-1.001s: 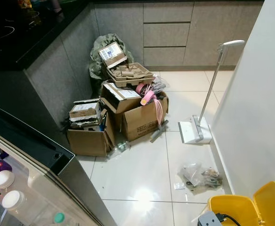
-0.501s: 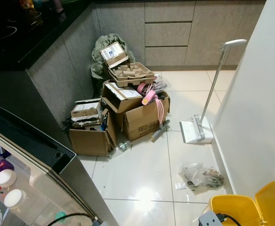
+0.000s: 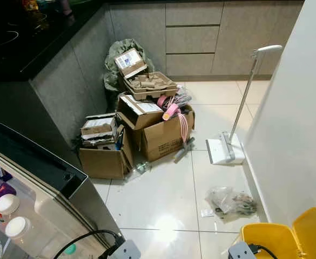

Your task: Restocking fridge

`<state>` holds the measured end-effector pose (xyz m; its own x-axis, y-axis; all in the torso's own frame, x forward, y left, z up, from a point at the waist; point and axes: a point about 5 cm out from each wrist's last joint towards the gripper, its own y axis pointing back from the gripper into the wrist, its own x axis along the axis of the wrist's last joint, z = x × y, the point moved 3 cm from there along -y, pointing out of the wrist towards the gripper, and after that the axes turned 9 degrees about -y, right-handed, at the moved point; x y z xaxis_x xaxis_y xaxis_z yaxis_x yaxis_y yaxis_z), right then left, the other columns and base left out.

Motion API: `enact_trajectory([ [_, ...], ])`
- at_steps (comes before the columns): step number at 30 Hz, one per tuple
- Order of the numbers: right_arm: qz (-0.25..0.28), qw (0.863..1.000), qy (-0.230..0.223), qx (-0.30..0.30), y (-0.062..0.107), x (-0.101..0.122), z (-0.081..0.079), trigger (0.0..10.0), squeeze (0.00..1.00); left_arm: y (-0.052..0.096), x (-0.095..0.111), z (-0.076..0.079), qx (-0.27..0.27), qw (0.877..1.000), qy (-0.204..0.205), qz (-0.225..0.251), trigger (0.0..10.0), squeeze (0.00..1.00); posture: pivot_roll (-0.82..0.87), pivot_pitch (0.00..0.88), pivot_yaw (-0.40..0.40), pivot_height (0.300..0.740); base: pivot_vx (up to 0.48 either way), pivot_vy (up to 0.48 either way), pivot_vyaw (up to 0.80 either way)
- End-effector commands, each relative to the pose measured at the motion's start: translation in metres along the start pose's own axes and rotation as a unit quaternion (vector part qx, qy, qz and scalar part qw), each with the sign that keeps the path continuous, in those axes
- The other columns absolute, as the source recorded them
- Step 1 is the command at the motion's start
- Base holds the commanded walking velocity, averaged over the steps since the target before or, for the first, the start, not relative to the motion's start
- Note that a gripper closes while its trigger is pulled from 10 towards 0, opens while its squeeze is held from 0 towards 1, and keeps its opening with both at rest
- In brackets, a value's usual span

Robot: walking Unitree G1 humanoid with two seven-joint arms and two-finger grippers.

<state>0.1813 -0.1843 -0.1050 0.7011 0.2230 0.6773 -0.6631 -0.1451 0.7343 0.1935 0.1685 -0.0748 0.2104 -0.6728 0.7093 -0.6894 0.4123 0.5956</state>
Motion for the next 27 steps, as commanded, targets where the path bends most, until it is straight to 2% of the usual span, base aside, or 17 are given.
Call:
enact_trajectory([
  [1,-0.007,1.0,-0.01,-0.007,0.002,-0.005,0.002,10.0,0.0,-0.002,0.004,0.005,-0.006,1.0,0.01,0.008,10.0,0.0,-0.08,0.087,0.007,0.74,0.0,0.0,0.0],
  [5,-0.008,1.0,-0.011,-0.008,0.002,-0.006,0.002,10.0,0.0,-0.004,0.024,0.008,-0.026,0.998,-0.011,0.048,10.0,0.0,-0.09,0.087,0.006,0.74,0.0,0.0,0.0],
  [9,-0.009,1.0,-0.01,-0.008,0.002,-0.006,0.002,10.0,0.0,-0.005,0.029,0.008,-0.026,0.998,-0.008,0.057,10.0,0.0,-0.09,0.088,0.007,0.74,0.0,0.0,0.0],
  [12,-0.008,1.0,-0.01,-0.01,0.002,-0.006,0.004,10.0,0.0,-0.011,0.055,0.002,-0.016,0.995,0.004,0.094,10.0,0.0,-0.09,0.086,0.007,0.74,0.0,0.0,0.0],
  [17,-0.007,1.0,-0.01,-0.01,0.002,-0.005,0.004,10.0,0.0,-0.013,0.068,-0.001,-0.012,0.993,0.001,0.114,10.0,0.0,-0.09,0.084,0.006,0.74,0.0,0.0,0.0],
  [19,-0.008,1.0,-0.01,-0.01,0.002,-0.005,0.004,10.0,0.0,-0.015,0.085,-0.003,-0.007,0.99,-0.023,0.139,10.0,0.0,-0.09,0.083,0.006,0.74,0.0,0.0,0.0],
  [20,-0.008,1.0,-0.01,-0.01,0.002,-0.005,0.004,10.0,0.0,-0.015,0.085,-0.003,-0.007,0.99,-0.023,0.139,10.0,0.0,-0.09,0.083,0.006,0.74,0.0,0.0,0.0],
  [21,-0.008,1.0,-0.009,-0.01,0.002,-0.005,0.004,10.0,0.0,-0.015,0.098,-0.005,0.001,0.987,-0.037,0.155,10.0,0.0,-0.09,0.083,0.006,0.74,0.0,0.0,0.0],
  [24,-0.007,1.0,-0.009,-0.011,0.002,-0.005,0.005,10.0,0.0,-0.017,0.105,-0.007,0.019,0.986,-0.044,0.157,10.0,0.0,-0.1,0.077,0.007,0.74,0.0,0.0,0.0],
  [27,-0.006,1.0,-0.009,-0.012,0.002,-0.003,0.005,10.0,0.0,-0.022,0.105,-0.01,0.043,0.989,-0.01,0.142,10.0,0.0,-0.1,0.071,0.009,0.74,0.0,0.0,0.0],
])
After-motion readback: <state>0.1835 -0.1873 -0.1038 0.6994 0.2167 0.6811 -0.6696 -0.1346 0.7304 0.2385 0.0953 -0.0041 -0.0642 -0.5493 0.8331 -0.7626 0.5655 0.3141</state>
